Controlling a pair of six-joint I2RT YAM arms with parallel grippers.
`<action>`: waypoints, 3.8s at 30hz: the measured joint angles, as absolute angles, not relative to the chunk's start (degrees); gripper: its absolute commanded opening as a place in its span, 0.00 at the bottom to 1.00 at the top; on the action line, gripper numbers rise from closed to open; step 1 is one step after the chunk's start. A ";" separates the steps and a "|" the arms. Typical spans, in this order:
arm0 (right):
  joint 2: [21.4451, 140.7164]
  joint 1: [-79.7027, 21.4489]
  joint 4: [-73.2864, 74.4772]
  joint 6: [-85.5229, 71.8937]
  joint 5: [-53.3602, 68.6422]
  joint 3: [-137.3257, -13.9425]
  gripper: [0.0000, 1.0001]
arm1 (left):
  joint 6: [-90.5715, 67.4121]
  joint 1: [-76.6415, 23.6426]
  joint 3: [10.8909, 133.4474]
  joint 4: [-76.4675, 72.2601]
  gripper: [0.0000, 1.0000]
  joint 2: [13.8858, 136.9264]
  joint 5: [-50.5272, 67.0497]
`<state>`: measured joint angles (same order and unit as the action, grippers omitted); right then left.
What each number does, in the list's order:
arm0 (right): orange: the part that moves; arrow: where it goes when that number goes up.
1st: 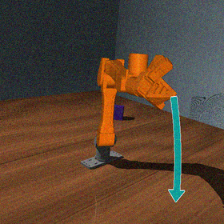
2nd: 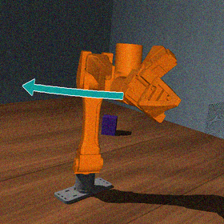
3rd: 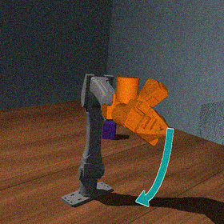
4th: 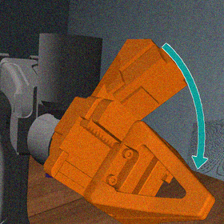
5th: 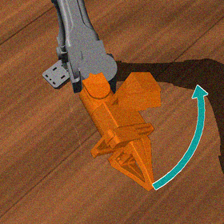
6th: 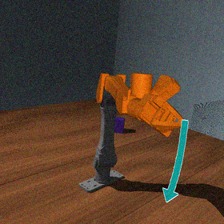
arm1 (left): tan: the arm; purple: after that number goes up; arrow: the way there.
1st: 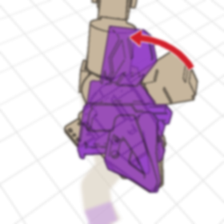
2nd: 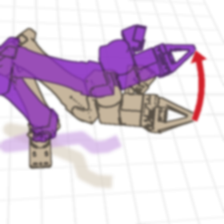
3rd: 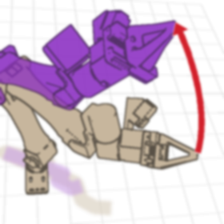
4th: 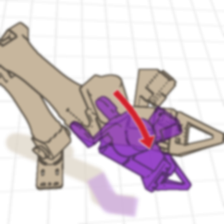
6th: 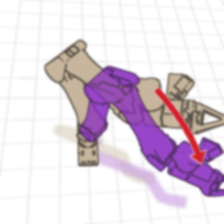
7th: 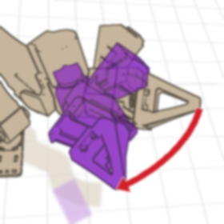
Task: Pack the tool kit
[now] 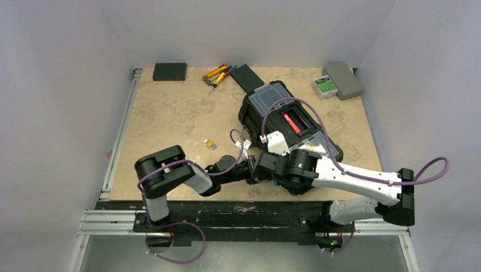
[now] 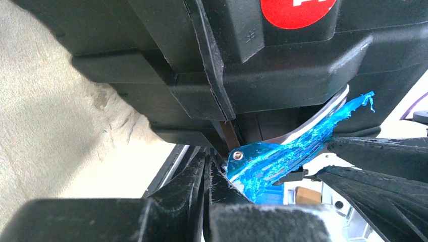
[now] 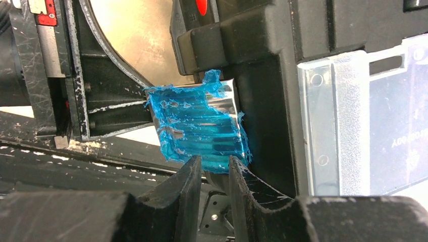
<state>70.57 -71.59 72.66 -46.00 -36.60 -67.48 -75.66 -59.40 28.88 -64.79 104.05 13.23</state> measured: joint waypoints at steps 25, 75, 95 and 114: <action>72.88 -71.72 65.95 -45.87 -33.74 -62.35 0.27 | -77.32 -59.40 26.81 -66.02 0.00 106.30 12.95; 70.24 -70.11 65.60 -44.91 -32.88 -62.08 0.24 | -70.85 -64.27 46.15 -9.45 0.00 88.07 4.49; 55.57 -69.30 69.36 -42.72 -52.36 -77.34 0.05 | -69.41 -64.31 52.40 3.57 0.00 91.18 3.25; 68.49 -24.49 58.02 -19.33 -58.59 -74.28 0.00 | -69.25 -64.31 54.30 5.74 0.00 91.55 3.44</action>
